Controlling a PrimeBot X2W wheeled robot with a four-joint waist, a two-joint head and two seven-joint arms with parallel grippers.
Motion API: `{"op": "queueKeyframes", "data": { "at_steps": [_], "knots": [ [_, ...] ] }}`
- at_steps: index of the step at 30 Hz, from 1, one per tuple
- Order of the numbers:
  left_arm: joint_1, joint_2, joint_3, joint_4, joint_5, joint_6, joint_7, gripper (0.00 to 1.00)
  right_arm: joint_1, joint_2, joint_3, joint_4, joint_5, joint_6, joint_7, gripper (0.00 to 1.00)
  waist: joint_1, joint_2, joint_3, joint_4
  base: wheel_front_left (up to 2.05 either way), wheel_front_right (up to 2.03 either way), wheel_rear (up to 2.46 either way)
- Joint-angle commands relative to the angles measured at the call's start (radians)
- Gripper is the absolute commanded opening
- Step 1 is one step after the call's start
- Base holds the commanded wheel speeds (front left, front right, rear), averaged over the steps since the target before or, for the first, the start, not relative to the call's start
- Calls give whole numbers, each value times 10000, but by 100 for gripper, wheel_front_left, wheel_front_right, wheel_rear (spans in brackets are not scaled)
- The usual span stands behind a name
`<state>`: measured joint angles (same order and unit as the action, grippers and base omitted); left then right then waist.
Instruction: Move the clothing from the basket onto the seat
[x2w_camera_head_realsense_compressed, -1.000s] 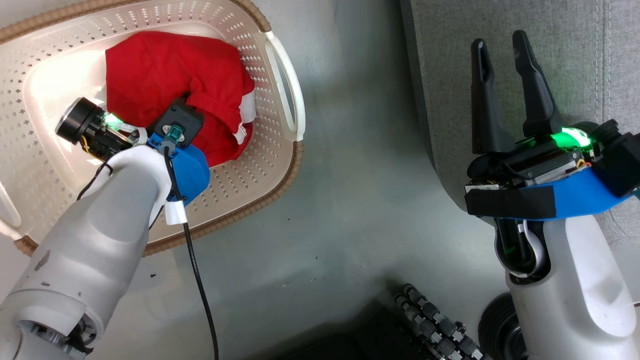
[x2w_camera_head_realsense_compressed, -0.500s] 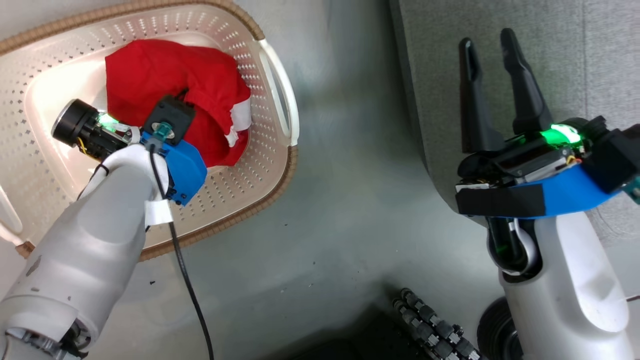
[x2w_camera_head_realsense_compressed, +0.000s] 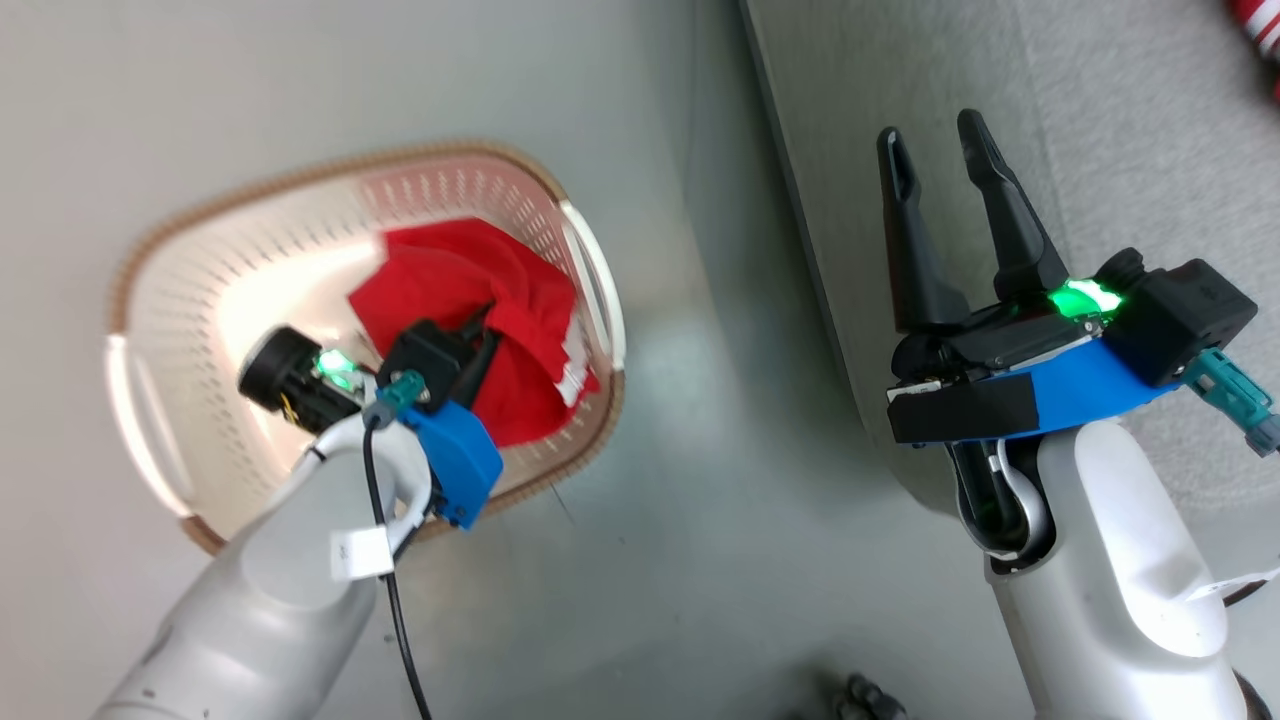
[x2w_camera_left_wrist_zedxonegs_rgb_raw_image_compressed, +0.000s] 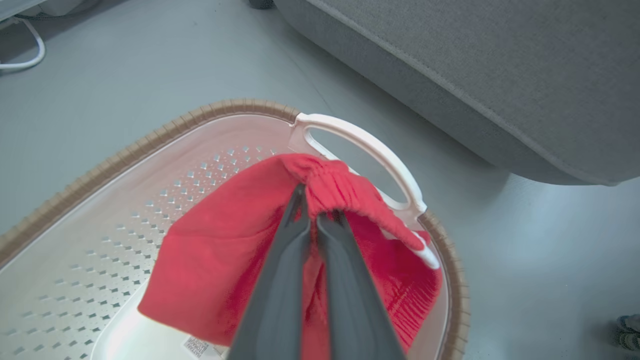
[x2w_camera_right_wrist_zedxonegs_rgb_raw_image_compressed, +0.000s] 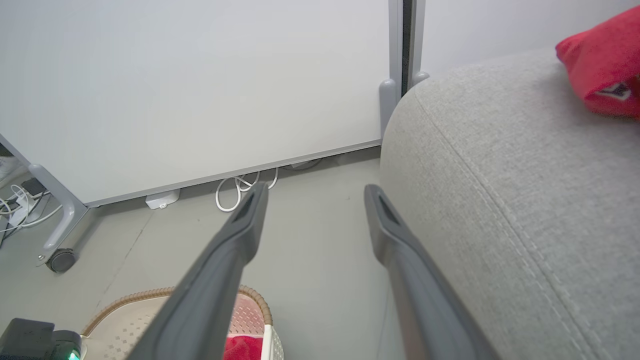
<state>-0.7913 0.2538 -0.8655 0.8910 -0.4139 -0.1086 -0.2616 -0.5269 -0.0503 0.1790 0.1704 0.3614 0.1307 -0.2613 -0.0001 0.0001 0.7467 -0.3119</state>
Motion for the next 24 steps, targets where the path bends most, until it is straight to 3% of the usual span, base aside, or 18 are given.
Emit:
{"op": "queueKeyframes", "data": {
  "at_steps": [1, 12, 24],
  "knots": [
    [186, 8, 77, -95, -42, -57, -50, 0, 126, -1, -55, 51, 0, 1, -56, 100, 1, -1, -1154, 546, 0, 0, 0],
    [1378, -496, -17, -1277, -531, -224, -50, 0, 859, -4, 59, 1099, -165, 1, -50, 100, 1, -1, -4019, 1342, 0, 0, 0],
    [859, -823, -819, -2034, -1525, -226, -50, 0, 2357, -4, 88, 1867, -258, 1, 171, 100, 1, -1, -5989, 2076, 0, 0, 0]
  ]
}}
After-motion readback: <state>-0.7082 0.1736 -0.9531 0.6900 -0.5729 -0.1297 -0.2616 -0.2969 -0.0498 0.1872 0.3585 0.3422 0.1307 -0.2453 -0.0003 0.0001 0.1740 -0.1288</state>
